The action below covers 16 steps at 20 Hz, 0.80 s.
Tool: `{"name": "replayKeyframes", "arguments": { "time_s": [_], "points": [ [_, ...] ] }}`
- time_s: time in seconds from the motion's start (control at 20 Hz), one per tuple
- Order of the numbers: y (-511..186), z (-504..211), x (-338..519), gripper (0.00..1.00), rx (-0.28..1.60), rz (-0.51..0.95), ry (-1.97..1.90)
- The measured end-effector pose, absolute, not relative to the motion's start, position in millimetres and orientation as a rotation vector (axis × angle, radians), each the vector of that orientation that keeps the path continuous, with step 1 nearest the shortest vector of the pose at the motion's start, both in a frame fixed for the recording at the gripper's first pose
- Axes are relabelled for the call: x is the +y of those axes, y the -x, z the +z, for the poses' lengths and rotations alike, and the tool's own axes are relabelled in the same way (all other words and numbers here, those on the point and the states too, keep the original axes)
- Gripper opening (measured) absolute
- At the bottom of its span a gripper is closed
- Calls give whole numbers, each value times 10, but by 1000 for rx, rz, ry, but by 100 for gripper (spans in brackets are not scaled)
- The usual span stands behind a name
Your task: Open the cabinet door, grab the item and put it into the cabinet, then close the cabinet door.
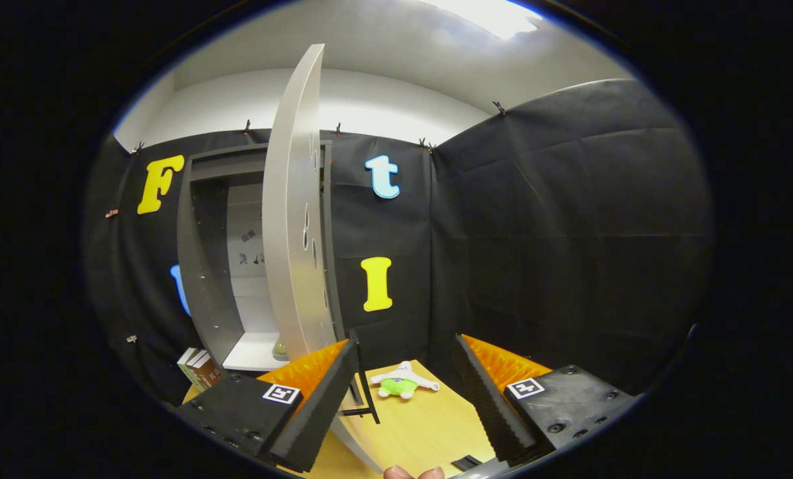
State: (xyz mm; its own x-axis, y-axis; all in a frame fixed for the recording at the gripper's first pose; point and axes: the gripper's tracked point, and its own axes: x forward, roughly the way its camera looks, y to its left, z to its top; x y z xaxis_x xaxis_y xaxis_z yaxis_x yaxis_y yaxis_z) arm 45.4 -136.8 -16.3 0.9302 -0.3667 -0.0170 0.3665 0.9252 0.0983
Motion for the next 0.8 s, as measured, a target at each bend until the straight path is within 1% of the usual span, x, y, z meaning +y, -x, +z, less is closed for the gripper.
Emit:
{"name": "replayKeyframes", "arguments": {
  "time_s": [0.8],
  "points": [
    [-783, -152, -287, 97, 17, -145, -138]
  ]
}}
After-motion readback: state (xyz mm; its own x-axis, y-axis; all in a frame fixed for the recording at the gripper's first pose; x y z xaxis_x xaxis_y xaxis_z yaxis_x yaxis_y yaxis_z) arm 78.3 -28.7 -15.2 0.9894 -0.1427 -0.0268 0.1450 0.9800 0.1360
